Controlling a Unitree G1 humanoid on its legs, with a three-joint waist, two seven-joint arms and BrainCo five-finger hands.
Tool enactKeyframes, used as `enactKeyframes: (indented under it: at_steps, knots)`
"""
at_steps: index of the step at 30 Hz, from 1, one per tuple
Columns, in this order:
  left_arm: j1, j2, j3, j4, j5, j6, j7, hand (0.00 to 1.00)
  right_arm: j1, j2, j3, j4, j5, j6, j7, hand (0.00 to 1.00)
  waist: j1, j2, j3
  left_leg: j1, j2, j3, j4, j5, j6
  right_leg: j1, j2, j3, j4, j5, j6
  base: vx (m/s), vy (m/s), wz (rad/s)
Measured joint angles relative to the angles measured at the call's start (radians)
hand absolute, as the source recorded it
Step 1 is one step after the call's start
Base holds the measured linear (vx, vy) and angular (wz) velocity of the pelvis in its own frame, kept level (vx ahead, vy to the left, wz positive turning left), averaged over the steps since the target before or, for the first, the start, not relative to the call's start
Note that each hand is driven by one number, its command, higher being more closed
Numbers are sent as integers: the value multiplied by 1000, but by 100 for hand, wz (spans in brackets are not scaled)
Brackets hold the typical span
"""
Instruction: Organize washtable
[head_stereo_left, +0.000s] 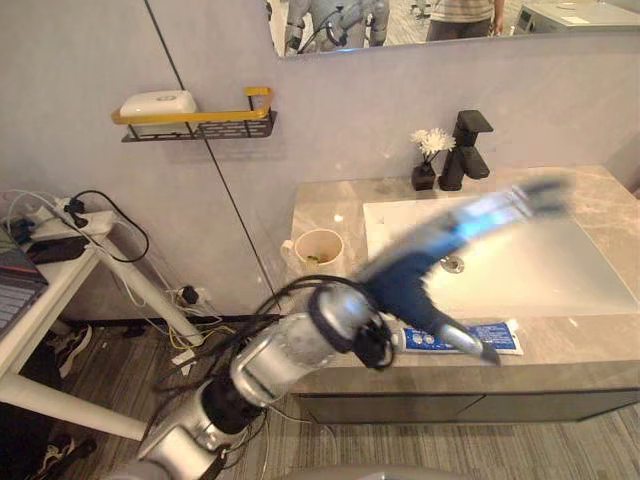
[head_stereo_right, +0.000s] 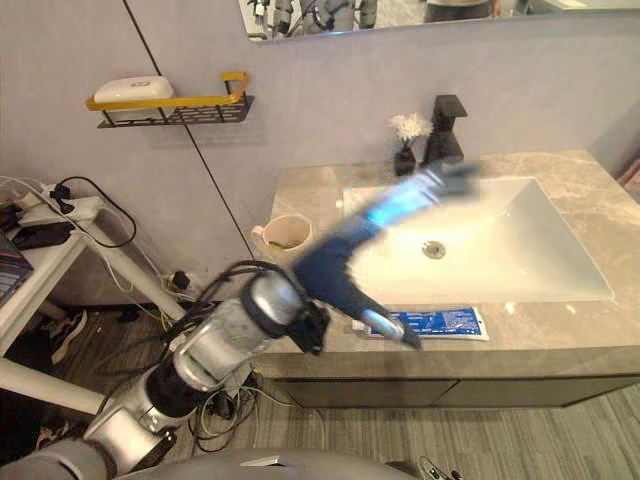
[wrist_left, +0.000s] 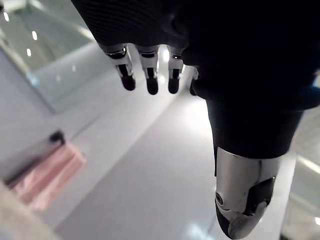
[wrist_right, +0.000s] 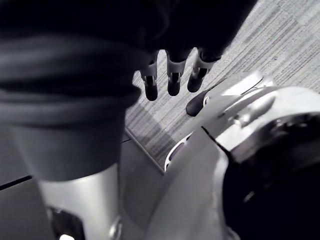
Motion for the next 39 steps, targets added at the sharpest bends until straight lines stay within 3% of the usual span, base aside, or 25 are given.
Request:
enactKeyframes:
  at_steps: [6,15,29,39]
  knots:
    - [-81,-54,-105,109,3,36,-85,0,0,1,-7,1,0,18,0,0,-11,-2,1,0,0,2,1,0,0,-11,-1,8,11,0,0,0,0,0]
    - [-108,-128,-173,252,44,72,-132,0,-7,4,-46,0,0,21,-1,0,-26,-7,4,0,0,6,2,0,0,-14,-1,12,12,0,1,-6,0,-2]
    - [-109,-150,-161,398,114,125,-122,0,-19,24,-86,0,0,24,-2,0,-28,-14,9,-1,0,5,2,0,0,-20,-1,11,12,0,1,0,0,0]
    - [-90,-168,-45,412,192,148,-56,0,-19,32,-87,0,1,24,-3,0,-27,-22,15,-1,0,5,3,0,0,-19,-1,11,12,0,1,0,0,0]
